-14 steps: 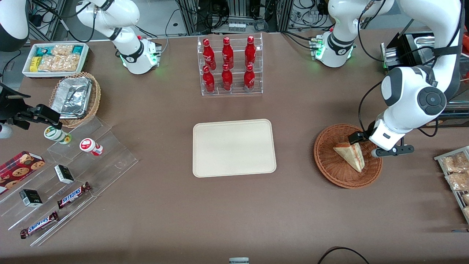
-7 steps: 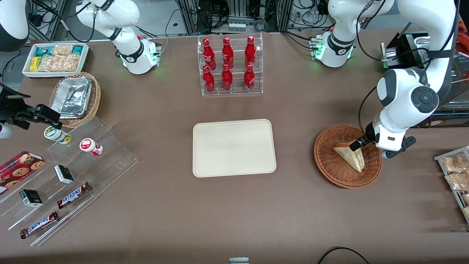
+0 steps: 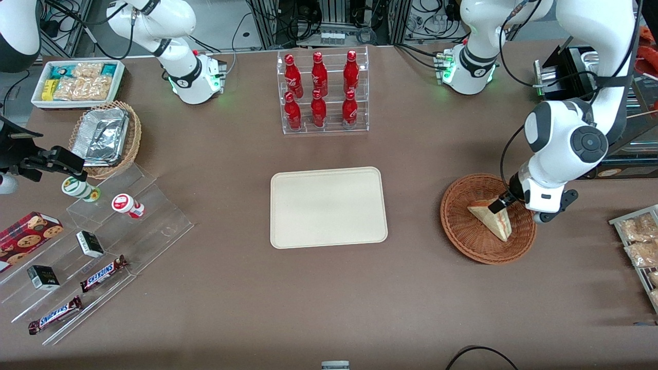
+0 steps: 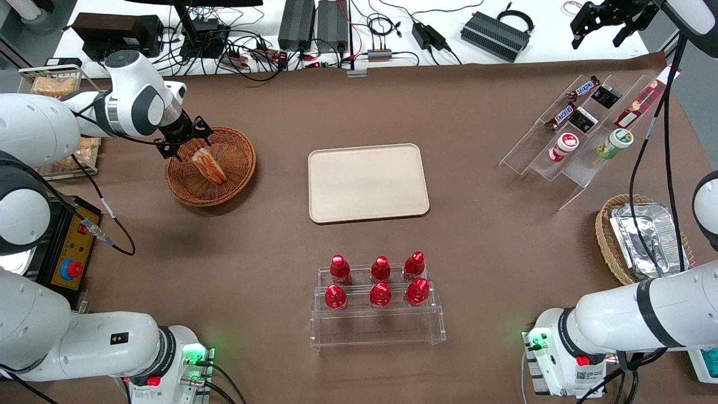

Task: Place sandwich from basket to tray
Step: 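Lower the open left gripper around the wrapped sandwich and close it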

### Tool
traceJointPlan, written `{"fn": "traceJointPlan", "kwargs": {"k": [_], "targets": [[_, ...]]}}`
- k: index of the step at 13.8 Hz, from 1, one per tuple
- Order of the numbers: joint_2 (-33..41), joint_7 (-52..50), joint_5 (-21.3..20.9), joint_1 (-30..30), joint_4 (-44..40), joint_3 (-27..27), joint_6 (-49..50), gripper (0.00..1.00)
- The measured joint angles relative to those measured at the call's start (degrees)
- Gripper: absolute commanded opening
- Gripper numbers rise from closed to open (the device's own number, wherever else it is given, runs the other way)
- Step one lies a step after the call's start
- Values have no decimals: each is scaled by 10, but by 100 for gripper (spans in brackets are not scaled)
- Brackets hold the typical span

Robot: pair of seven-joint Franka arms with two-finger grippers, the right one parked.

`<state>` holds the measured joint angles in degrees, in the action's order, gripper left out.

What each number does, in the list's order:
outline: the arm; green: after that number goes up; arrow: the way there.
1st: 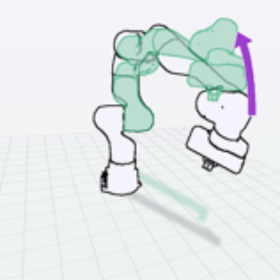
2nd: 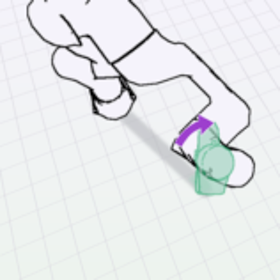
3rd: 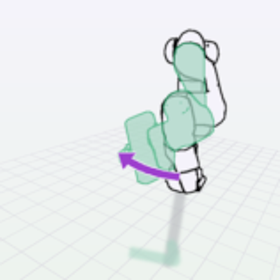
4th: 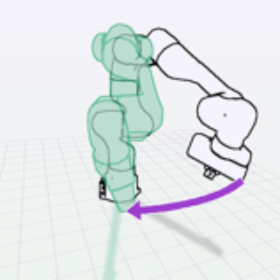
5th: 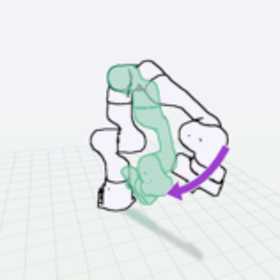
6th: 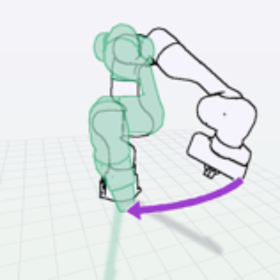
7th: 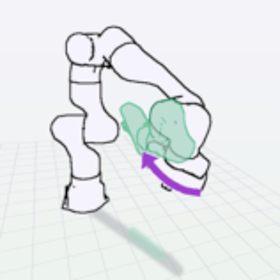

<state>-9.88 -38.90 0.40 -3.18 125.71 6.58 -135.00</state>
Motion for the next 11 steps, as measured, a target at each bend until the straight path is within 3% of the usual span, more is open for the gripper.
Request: {"fn": "traceJointPlan", "kwargs": {"k": [11], "targets": [[-60, -9, 0, 0, 0, 0, -52, 99]]}}
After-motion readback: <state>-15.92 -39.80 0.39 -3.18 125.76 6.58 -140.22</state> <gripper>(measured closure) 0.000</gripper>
